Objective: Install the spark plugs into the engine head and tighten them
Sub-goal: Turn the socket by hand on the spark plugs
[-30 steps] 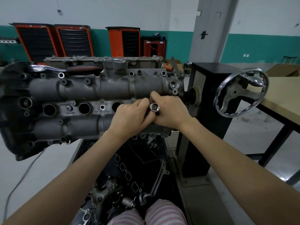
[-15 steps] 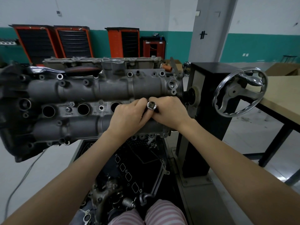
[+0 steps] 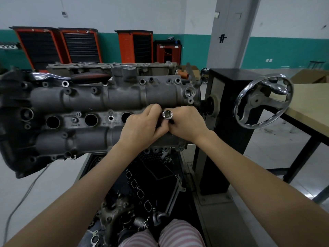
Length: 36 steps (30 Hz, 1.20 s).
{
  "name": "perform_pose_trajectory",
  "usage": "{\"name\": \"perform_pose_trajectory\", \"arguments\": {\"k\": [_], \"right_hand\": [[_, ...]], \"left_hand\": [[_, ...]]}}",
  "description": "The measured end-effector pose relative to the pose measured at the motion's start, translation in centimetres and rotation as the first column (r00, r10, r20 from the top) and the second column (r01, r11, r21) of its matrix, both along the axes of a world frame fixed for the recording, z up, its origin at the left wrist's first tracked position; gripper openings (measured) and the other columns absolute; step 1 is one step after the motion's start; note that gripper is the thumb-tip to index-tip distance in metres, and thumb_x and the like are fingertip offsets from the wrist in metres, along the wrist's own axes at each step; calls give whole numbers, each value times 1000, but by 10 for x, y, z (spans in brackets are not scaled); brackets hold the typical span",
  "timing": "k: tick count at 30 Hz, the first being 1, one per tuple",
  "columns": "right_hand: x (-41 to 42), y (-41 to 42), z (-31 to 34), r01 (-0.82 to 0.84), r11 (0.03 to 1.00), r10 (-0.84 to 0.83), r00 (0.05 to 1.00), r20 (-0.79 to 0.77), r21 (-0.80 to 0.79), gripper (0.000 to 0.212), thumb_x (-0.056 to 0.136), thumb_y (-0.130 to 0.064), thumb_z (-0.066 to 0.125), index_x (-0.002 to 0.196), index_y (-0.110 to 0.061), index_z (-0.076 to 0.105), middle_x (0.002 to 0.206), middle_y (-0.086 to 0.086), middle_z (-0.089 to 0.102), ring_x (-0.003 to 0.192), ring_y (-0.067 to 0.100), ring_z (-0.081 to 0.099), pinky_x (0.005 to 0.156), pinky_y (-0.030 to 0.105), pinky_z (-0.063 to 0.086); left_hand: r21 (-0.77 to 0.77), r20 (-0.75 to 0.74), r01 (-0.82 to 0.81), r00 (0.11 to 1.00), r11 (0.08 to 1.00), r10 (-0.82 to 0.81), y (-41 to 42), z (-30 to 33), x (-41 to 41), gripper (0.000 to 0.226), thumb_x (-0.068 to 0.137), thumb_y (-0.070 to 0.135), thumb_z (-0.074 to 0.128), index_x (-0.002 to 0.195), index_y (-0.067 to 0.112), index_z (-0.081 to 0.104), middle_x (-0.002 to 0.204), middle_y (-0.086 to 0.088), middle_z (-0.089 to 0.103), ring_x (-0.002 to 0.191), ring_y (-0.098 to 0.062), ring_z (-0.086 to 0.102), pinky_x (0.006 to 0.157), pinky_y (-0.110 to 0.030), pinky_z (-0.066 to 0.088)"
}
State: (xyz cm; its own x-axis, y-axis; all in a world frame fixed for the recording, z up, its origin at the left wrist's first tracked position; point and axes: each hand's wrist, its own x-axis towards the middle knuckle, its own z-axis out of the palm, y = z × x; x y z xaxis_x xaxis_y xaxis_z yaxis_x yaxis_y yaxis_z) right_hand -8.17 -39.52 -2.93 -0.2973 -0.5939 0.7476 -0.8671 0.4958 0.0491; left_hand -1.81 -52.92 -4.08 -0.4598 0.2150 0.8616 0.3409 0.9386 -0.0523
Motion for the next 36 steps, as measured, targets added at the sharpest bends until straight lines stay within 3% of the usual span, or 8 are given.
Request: {"name": "perform_pose_trajectory", "arguments": {"k": [3,9,13,16,20,24,28,36], "right_hand": [[0,0,0,29,999,-28,999,-16,21,13,71,-12,60,59,-6,56,47,8,55,39,28,51,43,23,26],[-1,-2,0,26,1000,-27,999,37,9,22,70,-15,67,69,-8,47,49,6,54,42,31,52,44,23,23],[-2,-2,-1,40,999,-40,999,4,36,21,73,-21,64,69,-6,49,49,5,55,42,30,52,43,17,11],[-4,-2,-3,29,998,-29,1000,-9,58,24,81,-26,48,70,-6,54,53,8,58,47,31,55,44,23,23],[-2,-1,-2,12,997,-12,1000,-9,72,12,77,-13,60,74,-2,56,58,12,61,49,34,56,44,29,31],[2,0,-1,5,998,-4,1000,-7,56,18,71,-10,68,75,0,53,58,11,59,47,34,54,43,26,29],[2,-2,-2,7,1000,-7,1000,-10,28,23,70,-15,70,74,-2,51,57,8,58,46,32,54,43,25,26],[-1,-2,-2,31,998,-30,999,-28,49,15,72,-13,66,70,-4,55,54,8,57,44,31,53,45,26,25]], "left_hand": [[19,-35,-14,999,1000,14,-1,-1,-2,30,82,28,50,62,5,48,51,-4,49,36,-24,46,41,-20,22],[17,-43,17,999,1000,-16,-4,-3,-2,33,85,27,52,61,5,53,50,-7,53,38,-28,51,38,-24,27],[31,-37,74,997,997,-72,-5,-2,-1,33,88,24,51,64,3,55,55,-8,54,41,-28,52,37,-29,34],[48,-45,88,995,995,-86,-5,-2,-1,36,91,26,48,65,1,55,57,-9,55,42,-28,52,36,-30,37],[67,-45,64,997,996,-61,-4,-2,-1,38,89,31,48,66,2,55,57,-8,55,42,-27,52,35,-31,38],[101,-35,47,998,994,-44,-3,-2,-2,37,87,33,52,62,5,49,54,-6,54,40,-24,49,36,-29,37],[27,-29,37,999,999,-36,-4,-3,-3,33,87,28,50,64,4,48,54,-7,50,37,-28,47,38,-24,26],[44,17,41,999,998,-41,-1,0,0,30,85,28,45,70,2,47,62,-6,51,39,-25,46,39,-23,23]]}}
